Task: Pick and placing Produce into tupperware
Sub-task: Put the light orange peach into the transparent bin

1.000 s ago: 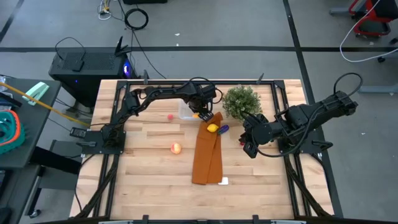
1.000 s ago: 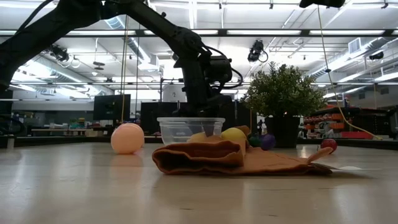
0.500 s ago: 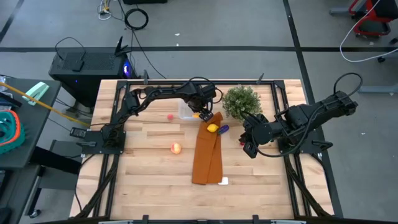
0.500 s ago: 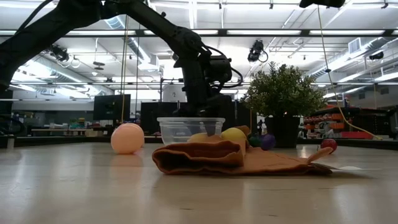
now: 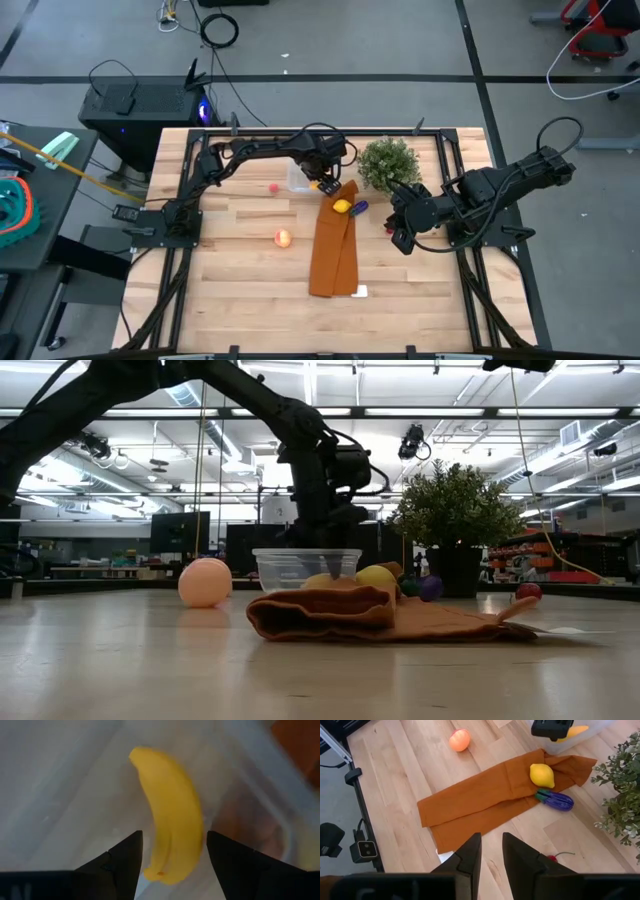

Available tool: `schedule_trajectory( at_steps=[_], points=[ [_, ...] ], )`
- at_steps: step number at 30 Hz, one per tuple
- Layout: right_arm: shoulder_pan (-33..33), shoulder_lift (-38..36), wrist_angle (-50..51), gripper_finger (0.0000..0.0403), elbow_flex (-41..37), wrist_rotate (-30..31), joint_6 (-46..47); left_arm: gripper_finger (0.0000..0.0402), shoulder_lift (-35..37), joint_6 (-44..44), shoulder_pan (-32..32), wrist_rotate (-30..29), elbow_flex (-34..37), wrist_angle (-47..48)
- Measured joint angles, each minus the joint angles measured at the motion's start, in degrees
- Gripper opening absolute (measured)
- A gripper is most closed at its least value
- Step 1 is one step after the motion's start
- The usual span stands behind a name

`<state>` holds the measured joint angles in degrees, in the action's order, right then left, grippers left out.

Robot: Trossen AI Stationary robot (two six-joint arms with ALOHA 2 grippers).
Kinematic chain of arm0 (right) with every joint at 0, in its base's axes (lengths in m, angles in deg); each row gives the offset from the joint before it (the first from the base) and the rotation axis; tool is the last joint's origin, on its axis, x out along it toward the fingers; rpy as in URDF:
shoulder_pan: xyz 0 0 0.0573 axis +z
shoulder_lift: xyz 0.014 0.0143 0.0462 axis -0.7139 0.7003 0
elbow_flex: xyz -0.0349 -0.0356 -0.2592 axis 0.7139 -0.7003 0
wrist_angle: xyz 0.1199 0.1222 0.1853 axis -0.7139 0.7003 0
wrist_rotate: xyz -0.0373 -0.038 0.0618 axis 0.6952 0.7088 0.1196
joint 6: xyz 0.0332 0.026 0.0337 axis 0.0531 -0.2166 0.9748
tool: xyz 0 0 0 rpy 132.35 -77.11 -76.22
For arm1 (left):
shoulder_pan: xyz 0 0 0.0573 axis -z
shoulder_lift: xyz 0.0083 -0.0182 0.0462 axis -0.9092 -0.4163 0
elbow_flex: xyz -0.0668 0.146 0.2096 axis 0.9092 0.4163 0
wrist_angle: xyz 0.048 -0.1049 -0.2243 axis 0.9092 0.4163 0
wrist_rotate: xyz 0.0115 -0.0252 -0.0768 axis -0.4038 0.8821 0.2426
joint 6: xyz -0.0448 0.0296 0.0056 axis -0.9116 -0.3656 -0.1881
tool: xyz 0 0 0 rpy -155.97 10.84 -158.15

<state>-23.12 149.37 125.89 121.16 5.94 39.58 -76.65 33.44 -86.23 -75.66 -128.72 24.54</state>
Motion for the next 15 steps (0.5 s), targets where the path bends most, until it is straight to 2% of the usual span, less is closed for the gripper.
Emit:
schedule_trajectory(
  at_steps=[5, 15],
  points=[
    [-0.02, 0.0, 0.02, 0.0083, 0.0, -0.03, -0.1, 0.0222, 1.2, 0.89, -0.49, -0.32, -1.38, 0.95],
    [-0.02, 0.0, 0.02, 0.0083, 0.0, -0.01, -0.01, 0.0224, 1.24, 2.79, -0.53, -0.7, -10.24, 7.05]
  ],
)
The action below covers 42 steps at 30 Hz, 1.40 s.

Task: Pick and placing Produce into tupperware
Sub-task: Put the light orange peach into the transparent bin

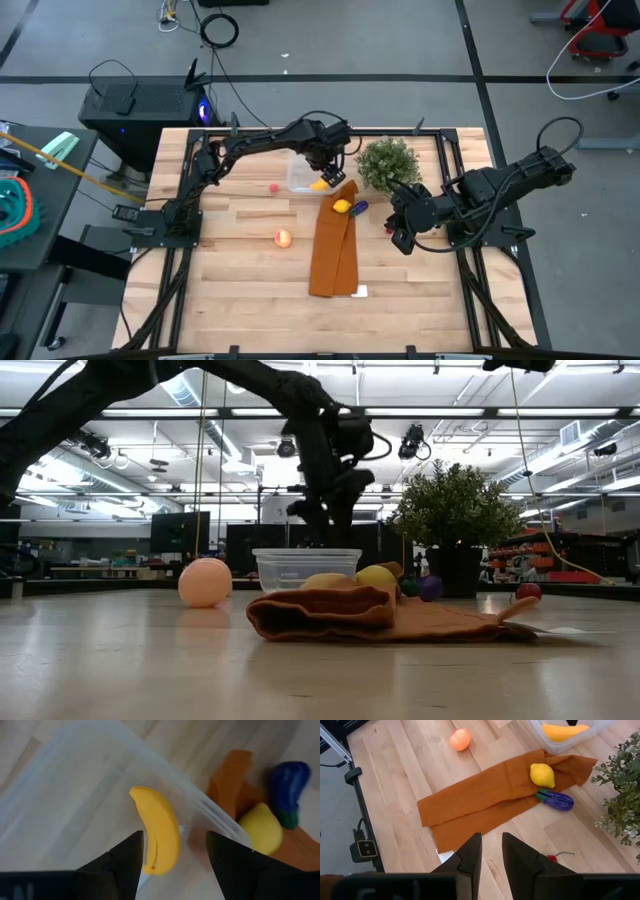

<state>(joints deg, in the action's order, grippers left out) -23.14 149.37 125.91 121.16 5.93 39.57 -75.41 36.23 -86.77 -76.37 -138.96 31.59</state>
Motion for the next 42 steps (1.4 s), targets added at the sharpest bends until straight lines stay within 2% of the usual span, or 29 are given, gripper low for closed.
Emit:
schedule_trajectory(
  at_steps=[20, 26, 30, 42],
  points=[
    [0.01, 0.0, 0.0, 0.0083, 0.0, 0.01, -0.14, 0.0217, -0.04, 6.53, 2.72, -1.79, -20.08, 25.6],
    [0.0, 0.0, 0.04, 0.0083, 0.0, 0.0, -0.16, 0.0221, 2.48, 7.4, 4.62, -2.08, -19.29, 30.86],
    [0.0, 0.0, 0.1, 0.0083, 0.0, 0.02, -0.51, 0.0217, 5.24, 6.56, 6.4, -2.29, -19.29, 30.89],
    [0.02, -0.02, 0.17, 0.0083, 0.0, 0.03, -1.27, 0.0217, 13.56, -4.88, 12.17, -2.28, -19.29, 30.9]
  ],
)
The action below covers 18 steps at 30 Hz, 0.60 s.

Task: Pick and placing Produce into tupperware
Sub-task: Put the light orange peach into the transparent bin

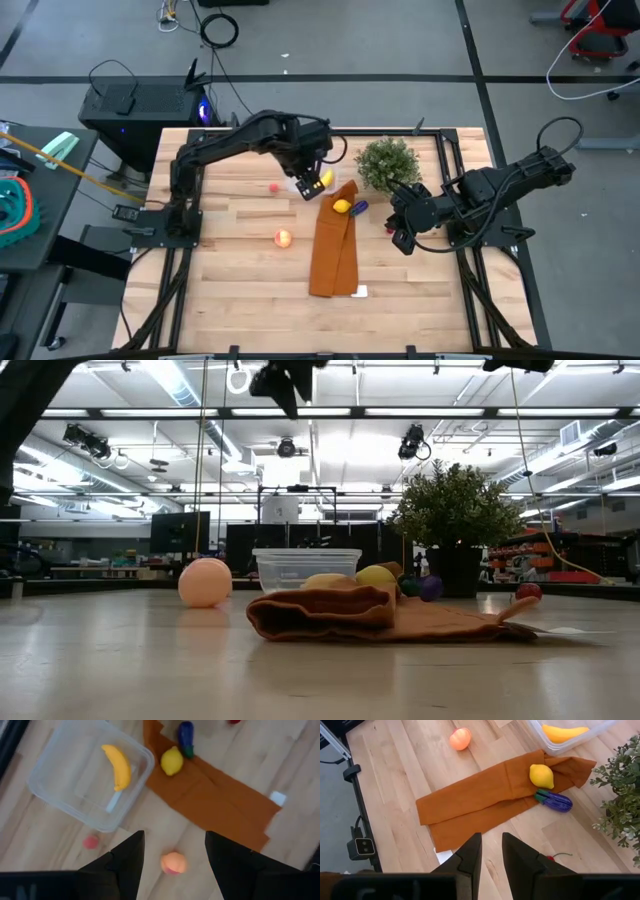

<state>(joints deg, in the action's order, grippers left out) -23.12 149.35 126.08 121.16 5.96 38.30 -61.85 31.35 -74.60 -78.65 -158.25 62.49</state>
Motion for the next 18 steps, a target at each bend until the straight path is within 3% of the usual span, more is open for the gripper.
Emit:
schedule_trajectory(
  at_steps=[9, 18],
  points=[
    [-0.02, 0.0, -0.13, 0.0083, 0.0, 0.0, -0.2, 0.0218, 0.99, -6.53, 6.22, 0.01, 1.11, 0.03],
    [-0.01, 0.0, -0.14, 0.0083, 0.0, -0.03, -1.12, 0.0223, 0.93, -12.73, 12.5, -3.17, 14.44, 0.15]
  ],
)
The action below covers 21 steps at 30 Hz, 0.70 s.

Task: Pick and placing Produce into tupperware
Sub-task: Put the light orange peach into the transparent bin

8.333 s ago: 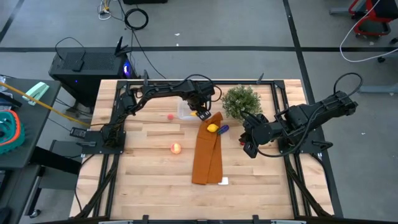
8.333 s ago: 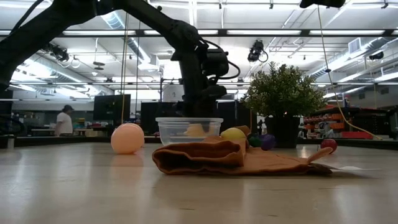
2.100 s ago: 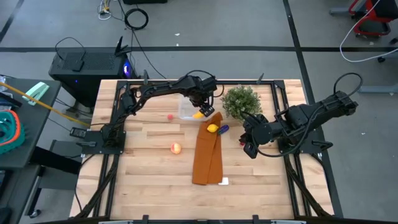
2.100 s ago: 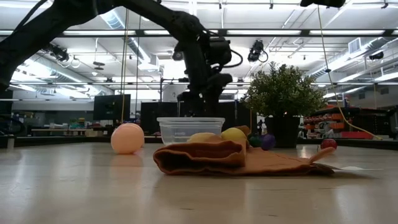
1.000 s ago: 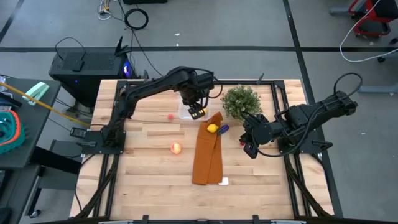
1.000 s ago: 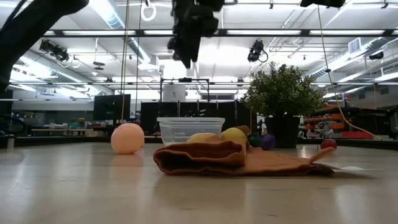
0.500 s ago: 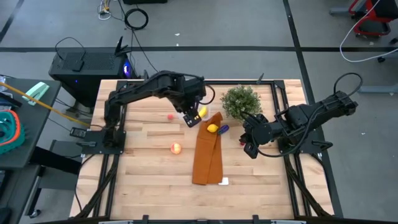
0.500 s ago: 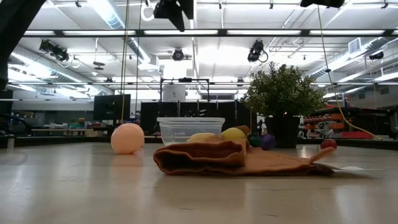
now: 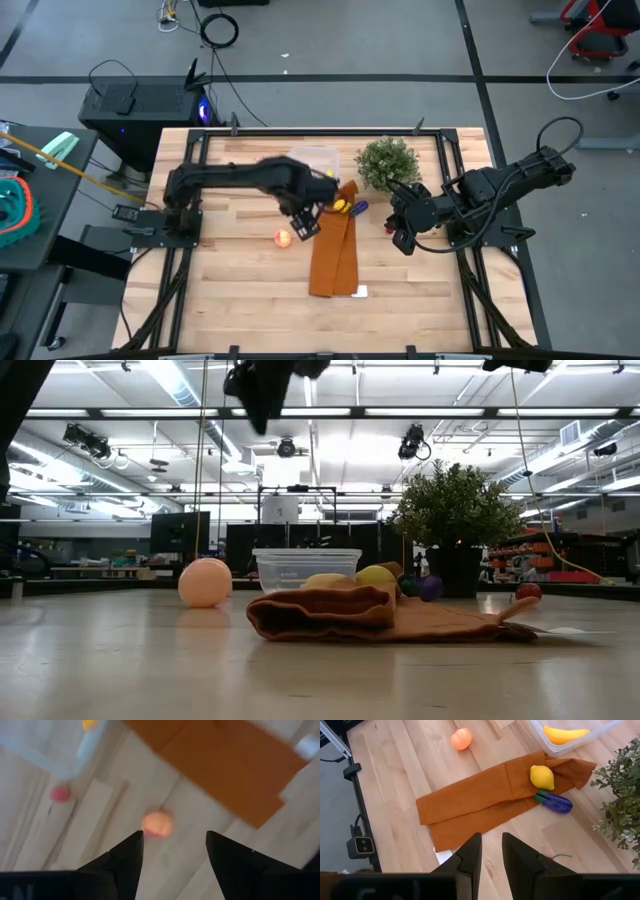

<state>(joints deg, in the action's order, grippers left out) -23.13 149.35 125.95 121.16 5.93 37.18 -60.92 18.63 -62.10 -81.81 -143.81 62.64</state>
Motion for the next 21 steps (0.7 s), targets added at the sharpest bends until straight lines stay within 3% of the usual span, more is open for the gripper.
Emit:
schedule_trajectory(
  at_steps=[8, 13, 21],
  points=[
    [0.01, 0.0, -0.02, 0.0083, 0.0, 0.0, -1.43, 0.0224, 0.0, -5.78, 4.42, -1.44, 15.6, -0.9],
    [0.01, 0.0, -0.02, 0.0083, 0.0, 0.0, -1.9, 0.0224, 1.09, -10.5, 6.0, -2.27, 22.28, -6.95],
    [0.0, 0.0, -0.02, 0.0083, 0.0, -0.02, -2.58, 0.0223, 11.66, -23.77, 6.3, -2.46, 33.34, -18.46]
  ],
)
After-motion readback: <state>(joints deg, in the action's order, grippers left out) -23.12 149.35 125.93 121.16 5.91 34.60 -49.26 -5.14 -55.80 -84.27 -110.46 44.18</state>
